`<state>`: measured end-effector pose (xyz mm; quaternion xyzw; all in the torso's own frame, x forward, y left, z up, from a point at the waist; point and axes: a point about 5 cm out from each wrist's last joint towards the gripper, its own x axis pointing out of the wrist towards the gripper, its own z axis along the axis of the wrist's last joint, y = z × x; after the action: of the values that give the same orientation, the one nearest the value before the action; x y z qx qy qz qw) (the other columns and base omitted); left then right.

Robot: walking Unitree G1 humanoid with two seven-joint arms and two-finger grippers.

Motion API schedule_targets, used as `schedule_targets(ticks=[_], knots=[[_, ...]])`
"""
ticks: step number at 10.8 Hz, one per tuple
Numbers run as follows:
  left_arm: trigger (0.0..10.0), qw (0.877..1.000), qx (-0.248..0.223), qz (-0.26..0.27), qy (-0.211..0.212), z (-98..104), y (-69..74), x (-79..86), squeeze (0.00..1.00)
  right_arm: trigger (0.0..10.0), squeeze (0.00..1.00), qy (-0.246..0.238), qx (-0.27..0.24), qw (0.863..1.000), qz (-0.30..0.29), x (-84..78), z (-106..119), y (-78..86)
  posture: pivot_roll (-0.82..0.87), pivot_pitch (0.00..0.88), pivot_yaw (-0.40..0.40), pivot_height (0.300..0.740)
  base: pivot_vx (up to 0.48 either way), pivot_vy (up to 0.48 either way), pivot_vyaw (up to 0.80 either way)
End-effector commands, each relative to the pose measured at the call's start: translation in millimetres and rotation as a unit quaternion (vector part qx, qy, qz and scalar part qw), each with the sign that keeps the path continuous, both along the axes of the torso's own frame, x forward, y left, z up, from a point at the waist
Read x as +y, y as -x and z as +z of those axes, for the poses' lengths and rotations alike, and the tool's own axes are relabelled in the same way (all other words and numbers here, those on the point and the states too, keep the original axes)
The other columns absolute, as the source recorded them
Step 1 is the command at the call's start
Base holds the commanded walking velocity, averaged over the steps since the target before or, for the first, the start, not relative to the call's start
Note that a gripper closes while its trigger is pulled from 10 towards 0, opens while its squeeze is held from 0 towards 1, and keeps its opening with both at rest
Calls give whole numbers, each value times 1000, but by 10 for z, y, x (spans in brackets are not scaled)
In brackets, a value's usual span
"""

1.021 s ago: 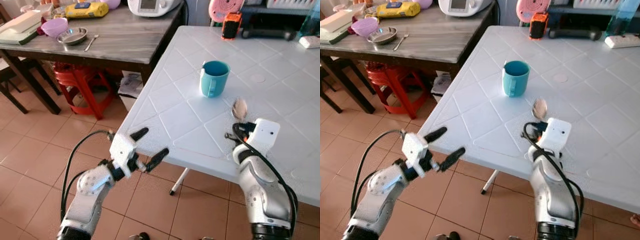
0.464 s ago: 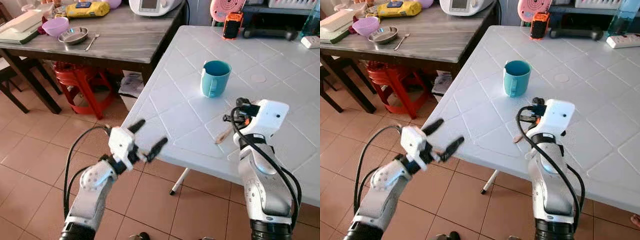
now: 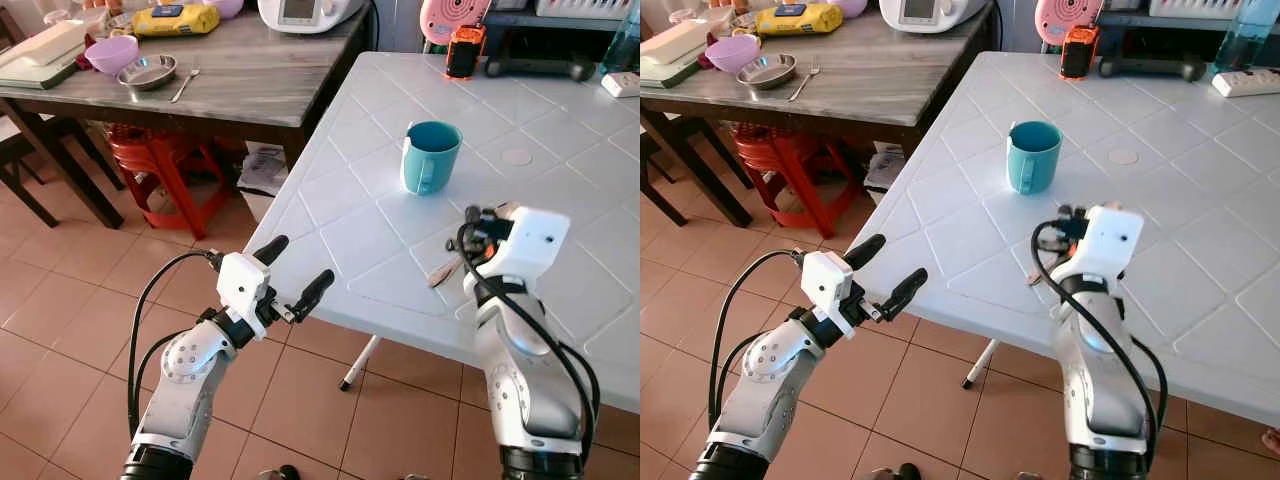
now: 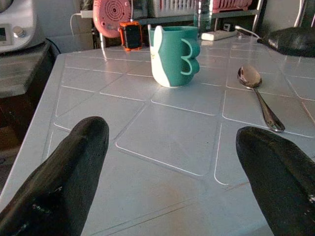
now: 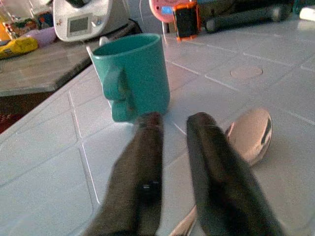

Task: Setting the table

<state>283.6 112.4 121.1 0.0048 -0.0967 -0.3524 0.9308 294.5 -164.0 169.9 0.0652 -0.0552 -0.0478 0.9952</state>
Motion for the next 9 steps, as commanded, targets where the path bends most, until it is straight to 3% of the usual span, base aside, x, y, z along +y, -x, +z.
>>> schedule_targets(ticks=[1,6,9], knots=[[10000,1000,3,3,-10,-15,-11,35,0,10000,1000,-6,21,1000,-2,14,-78,2,-107,120,134,740,0,0,0],[10000,999,9,-36,-24,-29,32,16,0,10000,1000,-83,72,992,-68,-77,-169,-33,-112,142,144,740,0,0,0],[10000,998,15,-43,-33,-50,61,47,0,10000,1000,-101,105,986,-76,62,-158,-160,-111,160,142,740,0,0,0]])
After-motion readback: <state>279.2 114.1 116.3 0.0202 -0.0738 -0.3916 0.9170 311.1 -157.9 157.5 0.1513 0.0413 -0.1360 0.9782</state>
